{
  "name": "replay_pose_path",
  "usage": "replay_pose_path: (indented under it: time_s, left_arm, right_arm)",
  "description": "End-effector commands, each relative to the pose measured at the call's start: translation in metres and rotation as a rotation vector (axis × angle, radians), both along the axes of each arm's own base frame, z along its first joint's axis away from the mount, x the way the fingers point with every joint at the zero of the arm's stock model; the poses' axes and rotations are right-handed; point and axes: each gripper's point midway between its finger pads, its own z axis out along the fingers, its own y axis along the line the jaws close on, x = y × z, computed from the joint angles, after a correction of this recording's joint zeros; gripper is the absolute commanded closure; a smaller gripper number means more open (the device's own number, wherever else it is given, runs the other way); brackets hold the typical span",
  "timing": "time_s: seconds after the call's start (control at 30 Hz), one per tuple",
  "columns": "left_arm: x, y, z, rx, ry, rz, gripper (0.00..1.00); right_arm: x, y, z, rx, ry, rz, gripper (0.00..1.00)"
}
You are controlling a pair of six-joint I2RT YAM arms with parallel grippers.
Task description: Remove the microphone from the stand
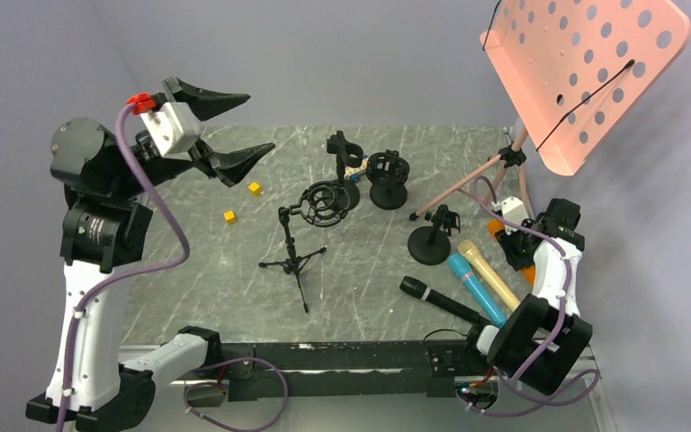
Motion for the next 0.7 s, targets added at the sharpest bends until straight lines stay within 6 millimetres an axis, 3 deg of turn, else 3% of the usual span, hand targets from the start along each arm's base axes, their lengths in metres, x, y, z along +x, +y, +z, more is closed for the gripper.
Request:
replay_pose_path:
  time_s: [0.0,0.1,0.33,0.5,0.67]
  left_arm:
    - [0.03,0.008,-0.038,0.129,0.072,0.111,0.18]
    - [0.032,0.012,-0.05,0.163,0.085,0.134,0.18]
    - [0.003,0.011,-0.033,0.156,-0.03,0.087,0.18]
    - [0.012,0.017,-0.025,0.074,-0.026,0.148,0.15]
    - [0.026,0.013,-0.046,0.108,0.029,0.138,0.16]
  right_arm:
    - [0.035,-0.007,-0.007,-0.036,-0.14,0.089,1.0]
    - [0.04,-0.008,-0.023,-0.005,-0.134,0.064,1.0]
    - [0.05,0.007,-0.039,0.084,-0.097,0.08,0.91]
    - [0.056,0.008,-0.04,0.098,-0.045,0.053,0.85]
    - [0.032,0.008,-0.06,0.037,0.029,0.144,0.82]
